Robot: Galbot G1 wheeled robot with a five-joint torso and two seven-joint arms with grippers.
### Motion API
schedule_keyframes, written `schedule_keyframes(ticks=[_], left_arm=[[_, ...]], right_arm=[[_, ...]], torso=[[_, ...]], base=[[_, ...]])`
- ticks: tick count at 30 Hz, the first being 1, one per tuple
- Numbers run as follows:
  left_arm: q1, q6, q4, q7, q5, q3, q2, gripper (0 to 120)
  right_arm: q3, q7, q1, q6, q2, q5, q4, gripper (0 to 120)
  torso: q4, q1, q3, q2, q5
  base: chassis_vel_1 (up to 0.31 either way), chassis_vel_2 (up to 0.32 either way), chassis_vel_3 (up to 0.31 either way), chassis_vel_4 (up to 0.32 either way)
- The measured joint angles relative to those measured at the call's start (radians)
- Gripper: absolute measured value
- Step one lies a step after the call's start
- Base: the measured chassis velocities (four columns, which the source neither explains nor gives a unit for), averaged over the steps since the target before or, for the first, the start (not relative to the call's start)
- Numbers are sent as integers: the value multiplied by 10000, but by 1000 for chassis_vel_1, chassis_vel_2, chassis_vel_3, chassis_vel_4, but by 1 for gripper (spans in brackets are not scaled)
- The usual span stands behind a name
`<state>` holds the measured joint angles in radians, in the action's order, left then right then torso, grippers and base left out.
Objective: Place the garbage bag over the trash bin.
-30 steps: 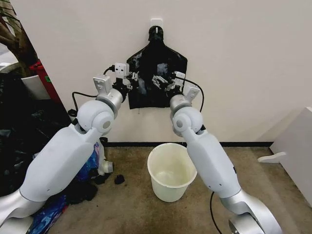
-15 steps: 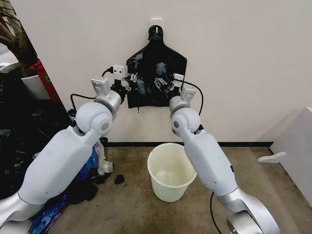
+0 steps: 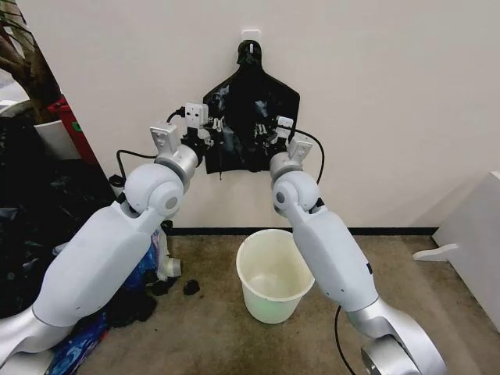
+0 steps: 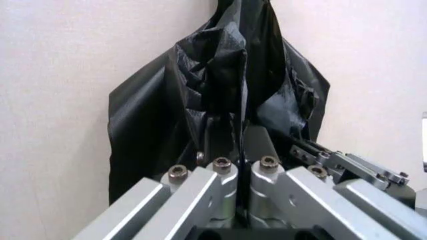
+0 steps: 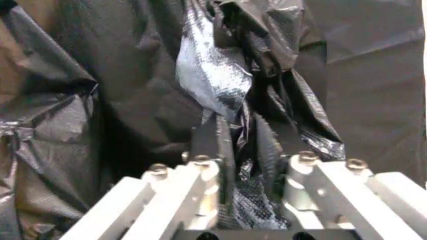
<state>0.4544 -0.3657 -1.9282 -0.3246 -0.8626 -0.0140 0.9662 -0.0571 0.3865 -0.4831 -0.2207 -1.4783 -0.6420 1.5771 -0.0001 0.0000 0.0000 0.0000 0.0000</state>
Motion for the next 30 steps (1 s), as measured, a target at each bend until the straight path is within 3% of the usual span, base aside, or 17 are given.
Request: schedule_keyframes(ticks=[3,14,20,30], left_arm=[[32,-15,-12,-5,0,-84,-47,0],[193,-14,105,-8,-1,-472,-77,0],[908,102,28,-45,14,-877,-257,0],[2385,188,-738,-218,29,-1010,-335,0]], right_arm=[[-66,41,-3,3,-3,-119,40,0],[-148,191,-587,-68,357,-1102,1151,0],[-443,128,-1897,-145,1071,-2066,2720,0],[-1232,-432,-4562,-158,1299,-1887,4342,0]], torso=[[1,0,0,0,1],[1,0,0,0,0],[-2,-1,-2,3,2],[-1,0,-1,2,2]], base=[[0,0,0,0],[0,0,0,0],[0,0,0,0],[0,0,0,0]])
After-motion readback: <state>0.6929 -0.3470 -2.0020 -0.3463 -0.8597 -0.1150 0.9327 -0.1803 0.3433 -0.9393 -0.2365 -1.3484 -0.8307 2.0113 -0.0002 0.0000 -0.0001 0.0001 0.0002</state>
